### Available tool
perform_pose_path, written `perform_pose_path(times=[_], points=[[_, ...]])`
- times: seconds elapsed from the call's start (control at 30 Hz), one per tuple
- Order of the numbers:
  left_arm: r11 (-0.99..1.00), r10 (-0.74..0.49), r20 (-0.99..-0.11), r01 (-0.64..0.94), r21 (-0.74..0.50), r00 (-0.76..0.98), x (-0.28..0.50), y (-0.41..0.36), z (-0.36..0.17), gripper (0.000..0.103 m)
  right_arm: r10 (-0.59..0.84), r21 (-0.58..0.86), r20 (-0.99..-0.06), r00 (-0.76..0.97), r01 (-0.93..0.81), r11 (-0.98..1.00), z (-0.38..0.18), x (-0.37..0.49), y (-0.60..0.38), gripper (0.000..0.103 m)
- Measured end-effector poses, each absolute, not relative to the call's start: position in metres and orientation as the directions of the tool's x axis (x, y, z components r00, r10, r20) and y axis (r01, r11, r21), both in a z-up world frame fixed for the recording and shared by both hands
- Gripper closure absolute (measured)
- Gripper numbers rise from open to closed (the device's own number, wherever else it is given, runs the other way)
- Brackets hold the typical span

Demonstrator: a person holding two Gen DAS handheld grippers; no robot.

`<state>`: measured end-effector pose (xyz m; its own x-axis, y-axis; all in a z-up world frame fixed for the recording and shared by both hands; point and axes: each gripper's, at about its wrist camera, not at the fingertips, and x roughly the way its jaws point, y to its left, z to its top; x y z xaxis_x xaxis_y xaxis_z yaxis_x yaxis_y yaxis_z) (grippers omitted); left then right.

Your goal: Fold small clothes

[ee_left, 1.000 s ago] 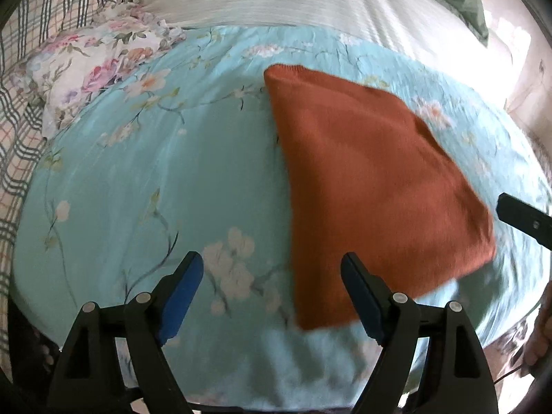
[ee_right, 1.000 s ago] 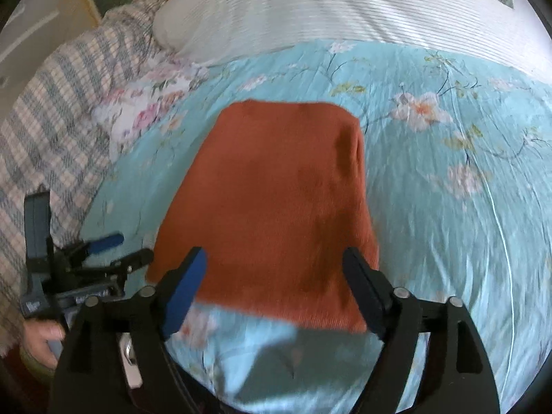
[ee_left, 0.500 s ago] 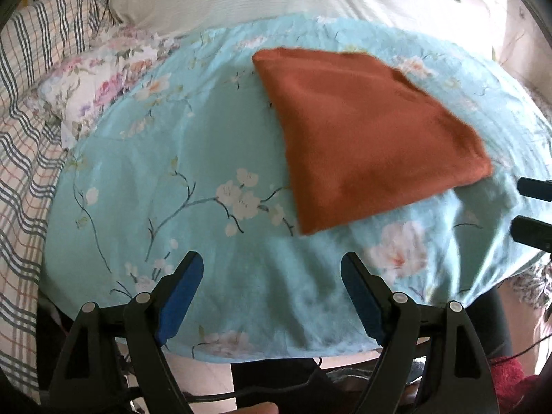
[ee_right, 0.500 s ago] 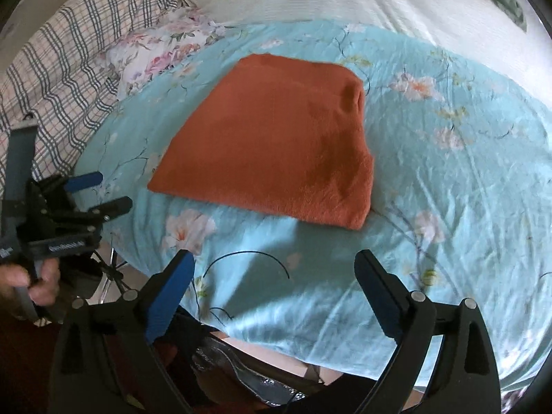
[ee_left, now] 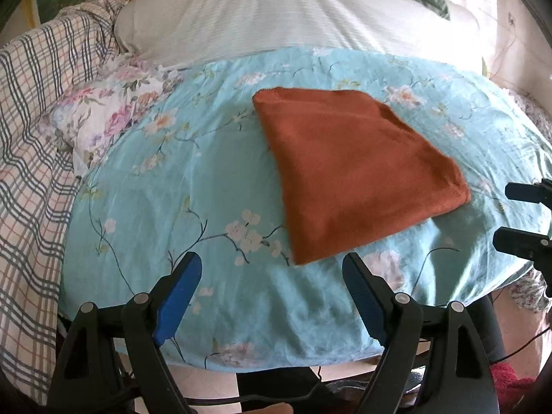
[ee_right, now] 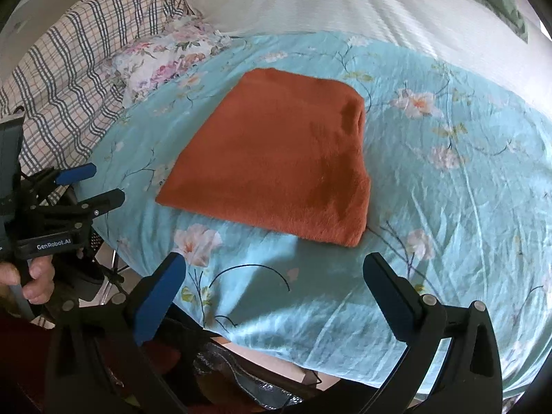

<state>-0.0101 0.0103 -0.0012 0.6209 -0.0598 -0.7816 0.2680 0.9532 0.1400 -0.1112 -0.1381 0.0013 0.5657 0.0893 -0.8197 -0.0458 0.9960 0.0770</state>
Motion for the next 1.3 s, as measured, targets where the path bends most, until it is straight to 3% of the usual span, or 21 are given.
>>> perform_pose_path(times=[1.3], points=[[0.954,-0.078,-0.799,0.279,0.115,0.596,0.027,-0.006,-0.008,0.019,0.097,0.079,-0.824,0.558,-0.056,0.995,-0.001,-0.069,-0.138,0.001]])
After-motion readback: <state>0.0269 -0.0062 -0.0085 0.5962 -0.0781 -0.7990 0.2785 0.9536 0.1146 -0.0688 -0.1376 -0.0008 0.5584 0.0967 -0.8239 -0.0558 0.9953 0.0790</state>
